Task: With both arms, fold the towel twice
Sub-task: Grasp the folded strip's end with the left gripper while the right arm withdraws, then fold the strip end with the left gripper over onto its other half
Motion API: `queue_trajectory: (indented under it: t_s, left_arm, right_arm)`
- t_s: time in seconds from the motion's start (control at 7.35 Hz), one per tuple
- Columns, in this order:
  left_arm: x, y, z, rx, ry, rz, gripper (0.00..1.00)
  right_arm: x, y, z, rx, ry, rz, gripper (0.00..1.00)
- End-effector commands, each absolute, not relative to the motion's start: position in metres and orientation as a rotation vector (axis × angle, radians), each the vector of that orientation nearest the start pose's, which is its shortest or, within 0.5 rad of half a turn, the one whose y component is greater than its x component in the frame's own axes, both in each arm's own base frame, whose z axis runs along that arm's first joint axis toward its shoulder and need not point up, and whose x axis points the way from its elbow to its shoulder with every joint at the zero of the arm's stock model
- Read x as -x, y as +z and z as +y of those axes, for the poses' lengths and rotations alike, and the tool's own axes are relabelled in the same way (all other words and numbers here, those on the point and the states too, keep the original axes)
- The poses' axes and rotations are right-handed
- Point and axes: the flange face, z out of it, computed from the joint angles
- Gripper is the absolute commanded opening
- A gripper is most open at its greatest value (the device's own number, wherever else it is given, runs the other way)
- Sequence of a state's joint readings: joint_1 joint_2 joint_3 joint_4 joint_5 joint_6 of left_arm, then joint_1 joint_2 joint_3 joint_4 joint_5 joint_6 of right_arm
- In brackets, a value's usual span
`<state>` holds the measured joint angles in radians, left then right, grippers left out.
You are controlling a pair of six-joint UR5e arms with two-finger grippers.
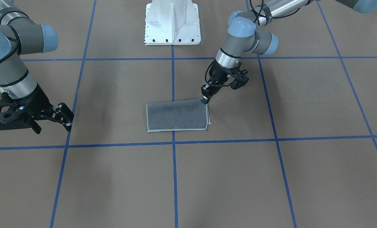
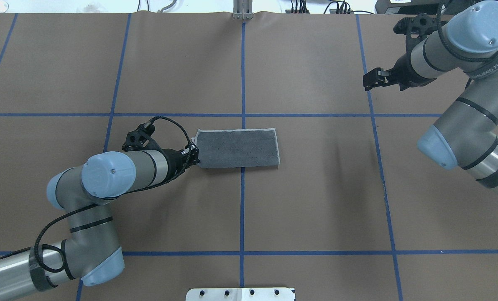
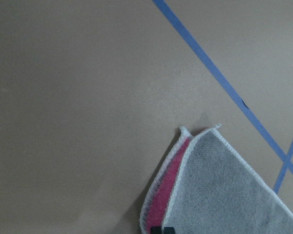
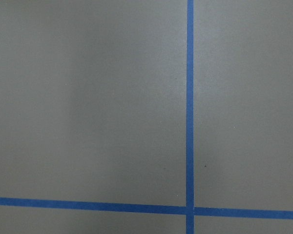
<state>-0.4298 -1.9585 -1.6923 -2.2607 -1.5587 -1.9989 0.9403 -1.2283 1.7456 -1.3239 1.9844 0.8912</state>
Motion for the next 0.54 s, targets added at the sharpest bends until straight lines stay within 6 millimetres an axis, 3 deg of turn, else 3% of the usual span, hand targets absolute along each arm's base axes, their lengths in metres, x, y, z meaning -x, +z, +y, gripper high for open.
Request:
queue_trajectory:
  t_s: [0.0,0.27,0.41]
  left_arm:
    - [-0.486,0.318,-0.371,-0.071,-0.682,1.224,0.00]
    - [-0.498,0.310,-0.370,-0.071,-0.679,1.209,0.00]
    - [-0.508,0.291,-0.374,-0.072,-0.679,1.194,0.00]
  right_arm:
    - [0.290,0.367,-0.555,-0.272,0.087,-0.803,1.00]
    - [0.290,0.366,-0.555,-0.273,0.087,-0.804,1.00]
    - [0.291,0.365,-0.555,-0.274,0.085,-0.805,1.00]
